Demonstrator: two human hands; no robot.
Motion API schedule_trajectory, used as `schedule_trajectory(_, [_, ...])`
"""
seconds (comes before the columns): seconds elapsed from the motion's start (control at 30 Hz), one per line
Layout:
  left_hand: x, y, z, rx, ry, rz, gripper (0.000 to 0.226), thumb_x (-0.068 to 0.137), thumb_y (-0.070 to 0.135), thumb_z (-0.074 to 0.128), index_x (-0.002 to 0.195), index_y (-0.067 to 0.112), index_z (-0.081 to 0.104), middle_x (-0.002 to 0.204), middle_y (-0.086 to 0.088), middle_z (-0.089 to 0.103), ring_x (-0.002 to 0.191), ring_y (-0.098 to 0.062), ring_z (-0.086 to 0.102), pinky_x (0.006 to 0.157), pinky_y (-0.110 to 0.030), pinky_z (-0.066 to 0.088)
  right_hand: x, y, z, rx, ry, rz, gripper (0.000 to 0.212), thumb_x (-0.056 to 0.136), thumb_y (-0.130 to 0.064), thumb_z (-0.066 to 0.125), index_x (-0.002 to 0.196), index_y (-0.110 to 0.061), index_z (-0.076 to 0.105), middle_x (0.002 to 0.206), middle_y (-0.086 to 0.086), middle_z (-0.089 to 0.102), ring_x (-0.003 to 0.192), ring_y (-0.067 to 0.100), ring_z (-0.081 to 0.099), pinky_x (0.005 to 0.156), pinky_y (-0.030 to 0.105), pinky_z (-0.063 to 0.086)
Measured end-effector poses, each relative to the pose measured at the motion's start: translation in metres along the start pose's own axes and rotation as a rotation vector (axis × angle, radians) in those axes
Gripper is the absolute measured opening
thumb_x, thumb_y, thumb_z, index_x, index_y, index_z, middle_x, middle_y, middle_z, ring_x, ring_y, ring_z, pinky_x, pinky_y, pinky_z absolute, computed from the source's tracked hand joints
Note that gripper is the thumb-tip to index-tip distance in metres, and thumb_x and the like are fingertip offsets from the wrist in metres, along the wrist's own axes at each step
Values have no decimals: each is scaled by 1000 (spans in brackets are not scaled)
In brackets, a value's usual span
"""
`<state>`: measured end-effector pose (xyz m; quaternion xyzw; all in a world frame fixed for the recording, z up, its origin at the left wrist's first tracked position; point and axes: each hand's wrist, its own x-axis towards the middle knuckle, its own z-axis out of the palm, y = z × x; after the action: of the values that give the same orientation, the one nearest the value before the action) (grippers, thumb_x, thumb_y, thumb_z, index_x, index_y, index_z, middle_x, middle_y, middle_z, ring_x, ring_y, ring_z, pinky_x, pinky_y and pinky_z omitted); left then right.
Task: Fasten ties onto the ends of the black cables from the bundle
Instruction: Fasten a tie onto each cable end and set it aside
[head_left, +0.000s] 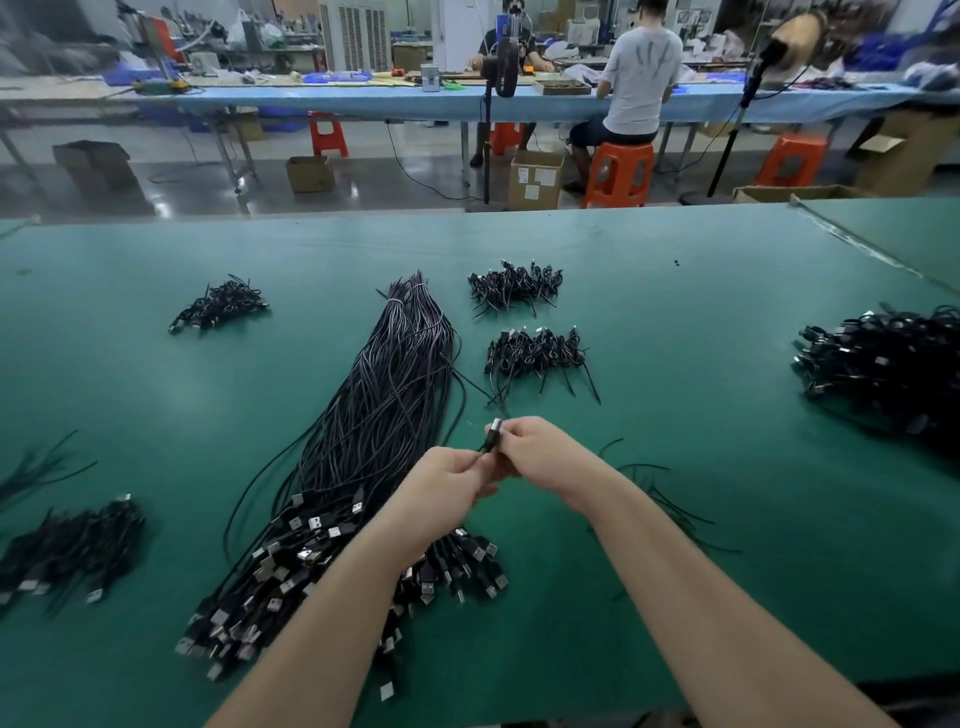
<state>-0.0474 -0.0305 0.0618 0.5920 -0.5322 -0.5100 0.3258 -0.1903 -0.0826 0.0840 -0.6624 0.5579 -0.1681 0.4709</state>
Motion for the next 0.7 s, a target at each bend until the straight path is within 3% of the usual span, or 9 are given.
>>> schedule_trajectory(0.13, [7,-10,2,-109,220,7,25,105,30,52,92,35,72,108,0,76,97,-11,69,93,-37,52,-4,-10,-6,-100,52,-168,41,106,-29,45,76,-12,66,64,4,50,49,13,37,46,26,30])
schedule_trajectory(0.23, [12,-11,3,-523,216,-68,24,105,30,51,111,19,72,107,2,76,100,-18,72,91,-39,53,-5,-15,-3,-145,40,-261,38,106,-30,46,80,-10,65,52,-9,49,39,2,36,40,17,29])
schedule_trajectory(0.3, [14,-6,4,-756,171,-90,30,106,29,48,116,11,70,103,-2,74,92,-23,70,84,-41,52,-6,-16,1,-137,48,-291,35,106,-28,46,79,-13,63,51,-15,53,43,-1,43,45,14,32])
schedule_trajectory(0.4, [13,4,3,-922,175,-73,33,107,28,42,115,10,69,102,-5,75,83,-21,71,73,-37,58,-8,-14,6,-122,38,-333,39,105,-27,48,67,-22,54,62,-10,55,54,7,46,54,26,39])
schedule_trajectory(0.47, [13,10,-4,-1007,224,-48,34,108,27,41,117,8,67,108,-5,77,88,-20,75,72,-36,59,-10,-10,10,-118,-13,-335,42,105,-28,49,64,-23,54,58,-8,50,50,11,42,50,28,38])
schedule_trajectory(0.57, [15,18,-16,-1105,269,48,35,109,24,36,111,2,64,112,-14,74,101,-30,73,75,-43,62,-12,-2,17,-114,-110,-291,37,106,-27,48,77,-11,65,57,-5,49,53,16,41,51,29,37])
schedule_trajectory(0.7, [14,27,-28,-1157,262,153,37,110,18,32,101,-3,61,111,-27,71,102,-39,72,72,-42,62,-15,1,20,-73,-176,-270,36,106,-32,47,75,-25,63,62,0,46,56,16,39,52,27,36])
